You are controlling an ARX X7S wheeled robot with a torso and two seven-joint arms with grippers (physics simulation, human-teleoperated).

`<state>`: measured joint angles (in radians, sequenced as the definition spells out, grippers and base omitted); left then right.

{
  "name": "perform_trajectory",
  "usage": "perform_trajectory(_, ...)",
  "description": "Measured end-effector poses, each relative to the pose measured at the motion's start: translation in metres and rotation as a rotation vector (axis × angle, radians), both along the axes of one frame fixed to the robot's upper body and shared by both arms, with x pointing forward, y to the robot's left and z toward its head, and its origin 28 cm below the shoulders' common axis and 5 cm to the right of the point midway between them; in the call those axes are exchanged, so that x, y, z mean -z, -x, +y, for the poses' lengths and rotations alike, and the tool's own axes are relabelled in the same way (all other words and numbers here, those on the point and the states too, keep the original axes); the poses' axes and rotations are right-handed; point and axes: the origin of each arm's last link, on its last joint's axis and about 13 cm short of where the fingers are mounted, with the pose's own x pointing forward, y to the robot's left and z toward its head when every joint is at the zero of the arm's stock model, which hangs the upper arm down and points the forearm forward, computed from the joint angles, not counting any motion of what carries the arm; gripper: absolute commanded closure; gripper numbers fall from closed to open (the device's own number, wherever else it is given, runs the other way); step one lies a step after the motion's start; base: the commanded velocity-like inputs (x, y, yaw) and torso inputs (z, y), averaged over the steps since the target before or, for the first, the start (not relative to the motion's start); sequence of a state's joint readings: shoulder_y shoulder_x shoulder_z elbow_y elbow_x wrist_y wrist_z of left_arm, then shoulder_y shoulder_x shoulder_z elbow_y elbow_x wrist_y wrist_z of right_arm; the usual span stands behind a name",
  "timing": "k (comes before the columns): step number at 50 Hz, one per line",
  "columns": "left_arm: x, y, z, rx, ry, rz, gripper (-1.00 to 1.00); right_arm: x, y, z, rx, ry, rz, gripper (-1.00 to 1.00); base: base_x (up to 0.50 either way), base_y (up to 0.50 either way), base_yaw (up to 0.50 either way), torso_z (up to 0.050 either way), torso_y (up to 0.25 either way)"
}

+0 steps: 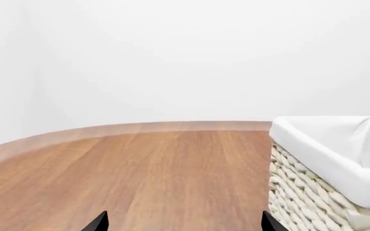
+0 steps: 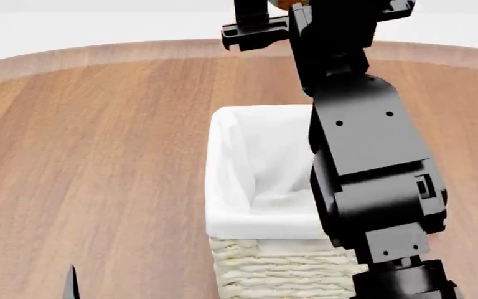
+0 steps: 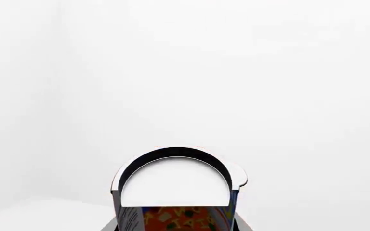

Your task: Pick up the alphabet soup and put it in the basket.

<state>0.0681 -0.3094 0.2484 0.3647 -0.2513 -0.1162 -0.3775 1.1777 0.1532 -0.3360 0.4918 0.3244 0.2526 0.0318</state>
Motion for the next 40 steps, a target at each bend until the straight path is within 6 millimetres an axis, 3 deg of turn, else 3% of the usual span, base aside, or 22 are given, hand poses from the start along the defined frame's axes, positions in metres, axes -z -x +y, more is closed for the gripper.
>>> perform_trajectory(5, 0.000, 0.000, 0.000, 0.001, 0.002, -0.001, -1.00, 0.006, -0.024, -0.001, 0.059, 0.026, 0.093, 1.00, 0.00, 0.00, 0.00, 0.000, 0.000)
perform_trajectory(12, 0.000, -0.001, 0.001, 0.002, 0.007, -0.002, -1.00, 0.014, -0.035, -0.003, 0.122, 0.060, 0.205, 1.00, 0.00, 0.00, 0.00, 0.000, 0.001)
perform_trajectory(25, -0.001, -0.001, 0.002, 0.001, 0.014, -0.002, -1.00, 0.019, -0.037, -0.007, 0.175, 0.102, 0.378, 1.00, 0.00, 0.00, 0.00, 0.001, 0.001)
perform_trajectory(40, 0.000, -0.001, 0.004, -0.006, 0.021, 0.004, -1.00, 0.027, -0.031, -0.007, 0.099, 0.125, 0.607, 1.00, 0.00, 0.00, 0.00, 0.000, 0.001)
